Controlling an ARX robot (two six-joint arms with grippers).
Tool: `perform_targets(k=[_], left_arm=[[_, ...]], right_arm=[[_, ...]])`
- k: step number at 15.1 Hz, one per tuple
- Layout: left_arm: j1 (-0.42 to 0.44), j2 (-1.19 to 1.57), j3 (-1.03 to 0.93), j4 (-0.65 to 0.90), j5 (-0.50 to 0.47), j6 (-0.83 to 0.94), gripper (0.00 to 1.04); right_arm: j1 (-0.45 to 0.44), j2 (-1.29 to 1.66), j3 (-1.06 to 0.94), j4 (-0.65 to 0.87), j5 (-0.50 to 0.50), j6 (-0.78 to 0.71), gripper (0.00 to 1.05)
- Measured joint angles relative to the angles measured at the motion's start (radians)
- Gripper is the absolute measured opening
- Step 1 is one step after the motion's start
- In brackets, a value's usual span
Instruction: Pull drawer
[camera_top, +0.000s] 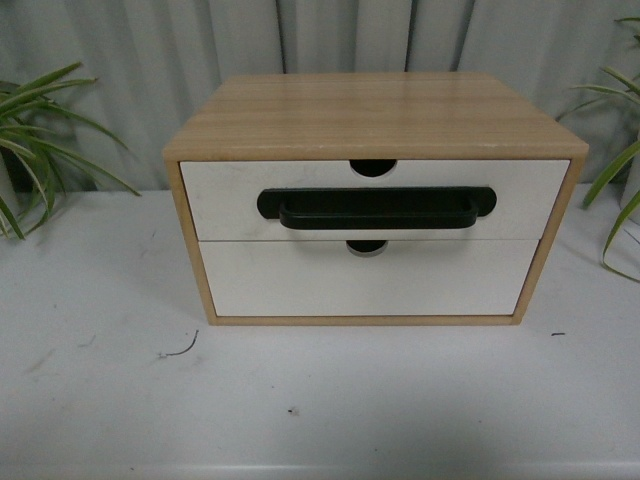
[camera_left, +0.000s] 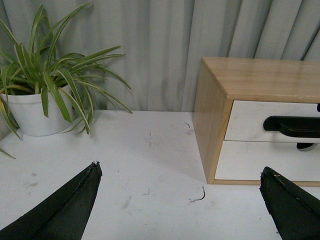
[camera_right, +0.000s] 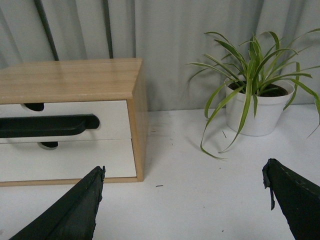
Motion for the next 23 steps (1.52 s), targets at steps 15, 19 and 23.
perform_targets(k=[15, 19, 23], left_arm=[[0.000, 0.000, 0.000, 0.000, 0.000, 0.000, 0.98], [0.000, 0.000, 0.000, 0.000, 0.000, 0.000, 0.98], [-0.121, 0.273, 0.159, -0.205, -0.335, -0.202, 0.98]], right_arm=[[0.000, 0.000, 0.000, 0.000, 0.000, 0.000, 0.98], [0.000, 0.000, 0.000, 0.000, 0.000, 0.000, 0.98], [-0.008, 0.224, 0.027, 0.088, -0.030, 0.083, 0.98]])
